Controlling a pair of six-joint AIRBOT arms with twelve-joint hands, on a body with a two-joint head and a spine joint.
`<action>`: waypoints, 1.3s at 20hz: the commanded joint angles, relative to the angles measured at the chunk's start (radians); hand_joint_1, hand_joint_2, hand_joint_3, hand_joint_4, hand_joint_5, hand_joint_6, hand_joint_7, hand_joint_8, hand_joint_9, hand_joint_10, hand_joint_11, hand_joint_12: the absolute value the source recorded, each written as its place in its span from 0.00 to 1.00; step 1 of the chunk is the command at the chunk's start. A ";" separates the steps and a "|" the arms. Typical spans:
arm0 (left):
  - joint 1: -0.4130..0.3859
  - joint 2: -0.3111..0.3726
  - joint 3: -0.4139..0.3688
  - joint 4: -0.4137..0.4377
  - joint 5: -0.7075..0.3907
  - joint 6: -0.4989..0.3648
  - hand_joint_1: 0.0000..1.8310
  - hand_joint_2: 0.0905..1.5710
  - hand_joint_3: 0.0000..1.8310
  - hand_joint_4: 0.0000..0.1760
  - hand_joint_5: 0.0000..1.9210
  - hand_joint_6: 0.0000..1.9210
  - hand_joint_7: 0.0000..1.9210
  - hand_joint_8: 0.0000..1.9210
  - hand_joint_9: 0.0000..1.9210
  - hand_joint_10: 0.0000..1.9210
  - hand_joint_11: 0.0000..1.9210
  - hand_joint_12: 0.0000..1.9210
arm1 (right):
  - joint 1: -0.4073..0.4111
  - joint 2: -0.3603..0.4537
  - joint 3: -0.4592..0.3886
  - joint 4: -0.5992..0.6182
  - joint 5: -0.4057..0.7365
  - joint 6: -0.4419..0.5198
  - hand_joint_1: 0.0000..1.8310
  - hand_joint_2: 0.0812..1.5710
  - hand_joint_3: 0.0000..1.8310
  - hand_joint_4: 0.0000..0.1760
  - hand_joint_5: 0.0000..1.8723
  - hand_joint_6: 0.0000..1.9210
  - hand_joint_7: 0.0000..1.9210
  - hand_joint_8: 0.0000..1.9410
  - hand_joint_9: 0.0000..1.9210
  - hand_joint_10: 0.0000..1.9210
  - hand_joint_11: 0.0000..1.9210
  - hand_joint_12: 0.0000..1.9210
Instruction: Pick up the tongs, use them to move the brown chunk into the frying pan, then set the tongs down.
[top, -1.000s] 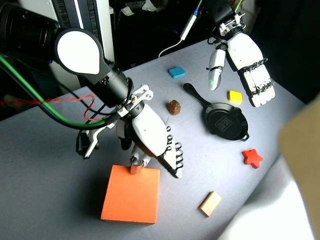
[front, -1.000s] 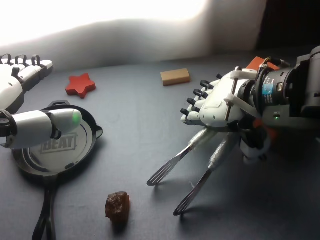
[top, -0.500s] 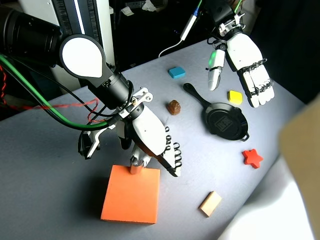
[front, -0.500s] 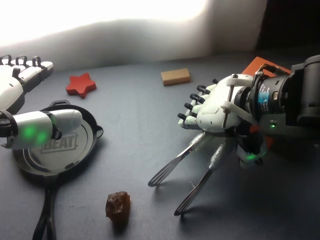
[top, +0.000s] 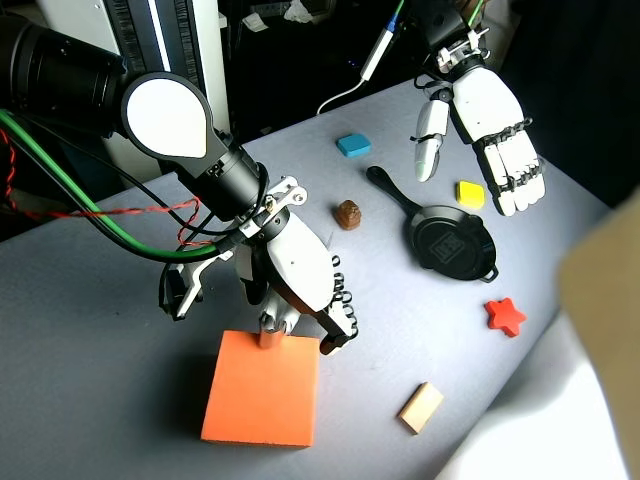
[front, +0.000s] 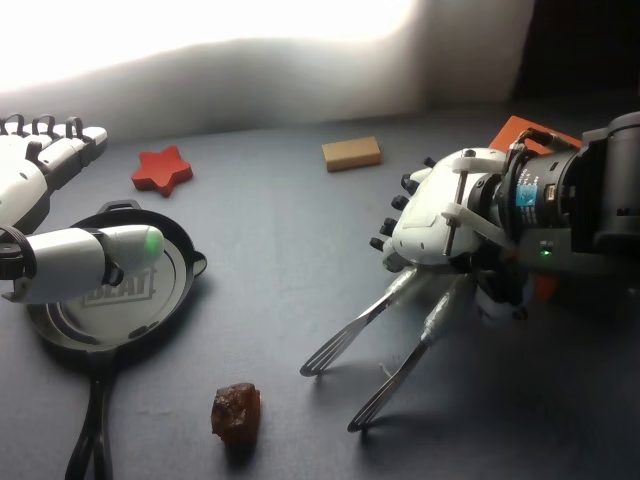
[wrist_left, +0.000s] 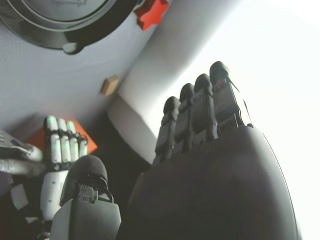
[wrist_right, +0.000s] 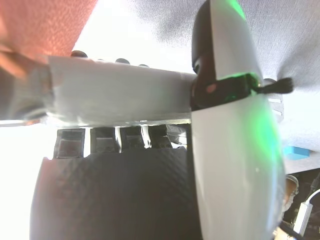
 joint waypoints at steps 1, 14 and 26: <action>-0.005 0.007 0.004 0.039 -0.090 0.001 0.00 0.72 0.00 0.16 0.01 0.00 0.02 0.01 0.01 0.00 0.01 0.01 | 0.003 0.004 0.000 -0.040 0.033 -0.001 0.66 0.58 0.00 0.00 0.19 0.06 0.22 0.02 0.16 0.10 0.00 0.66; -0.001 0.007 0.010 0.039 -0.090 0.001 0.00 0.73 0.00 0.16 0.02 0.00 0.02 0.00 0.01 0.00 0.00 0.02 | 0.003 -0.012 0.000 -0.063 0.038 -0.001 0.63 0.65 0.03 0.00 0.27 0.27 0.35 0.04 0.16 0.40 0.00 0.82; -0.002 0.006 0.010 0.039 -0.090 0.004 0.00 0.73 0.00 0.16 0.02 0.00 0.01 0.00 0.00 0.00 0.00 0.02 | 0.009 -0.014 0.000 -0.068 0.039 -0.001 0.62 0.68 0.05 0.00 0.40 0.20 0.46 0.02 0.33 0.31 0.12 0.80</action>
